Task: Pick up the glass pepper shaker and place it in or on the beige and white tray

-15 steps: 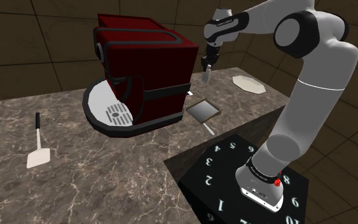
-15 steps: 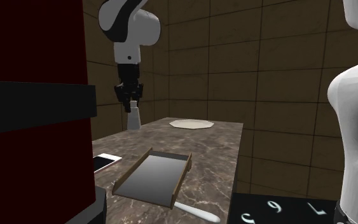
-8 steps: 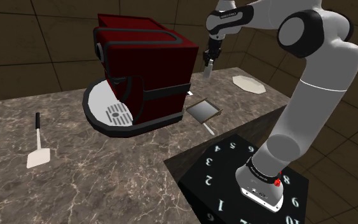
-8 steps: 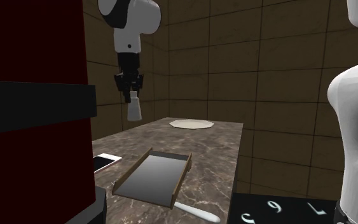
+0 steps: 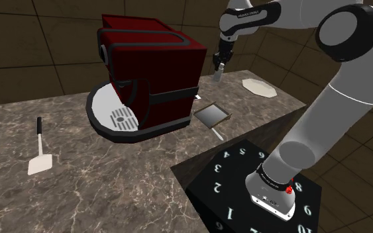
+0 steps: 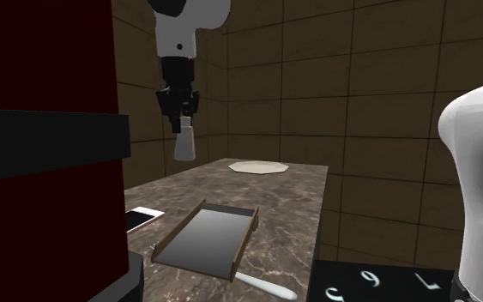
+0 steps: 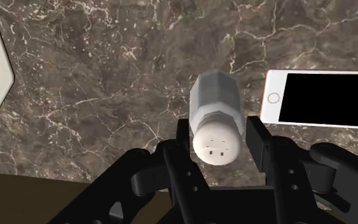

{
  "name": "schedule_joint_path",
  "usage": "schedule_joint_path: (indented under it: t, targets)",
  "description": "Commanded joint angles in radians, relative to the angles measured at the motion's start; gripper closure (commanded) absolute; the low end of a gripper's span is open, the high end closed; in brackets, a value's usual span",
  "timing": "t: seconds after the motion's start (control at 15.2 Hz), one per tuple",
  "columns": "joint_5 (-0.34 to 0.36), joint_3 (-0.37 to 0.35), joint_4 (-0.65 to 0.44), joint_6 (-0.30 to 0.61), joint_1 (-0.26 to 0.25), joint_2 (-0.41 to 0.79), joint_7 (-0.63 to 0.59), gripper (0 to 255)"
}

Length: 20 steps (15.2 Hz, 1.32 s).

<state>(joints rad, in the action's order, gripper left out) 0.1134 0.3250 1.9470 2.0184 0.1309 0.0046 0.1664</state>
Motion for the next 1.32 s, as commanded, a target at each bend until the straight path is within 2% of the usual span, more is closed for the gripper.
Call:
schedule_joint_path:
  t: [0.0,0.46,0.92,1.25]
  targets:
    - [0.030,-0.018,0.078,-0.004,-0.018,-0.081,-0.048,255]
    - [0.087,-0.102,0.296,-0.041,-0.053,-0.322,-0.194,255]
    - [0.078,-0.207,0.459,-0.117,-0.088,-0.541,-0.324,255]
    - [0.084,-0.202,0.518,-0.047,-0.086,-0.529,-0.332,255]
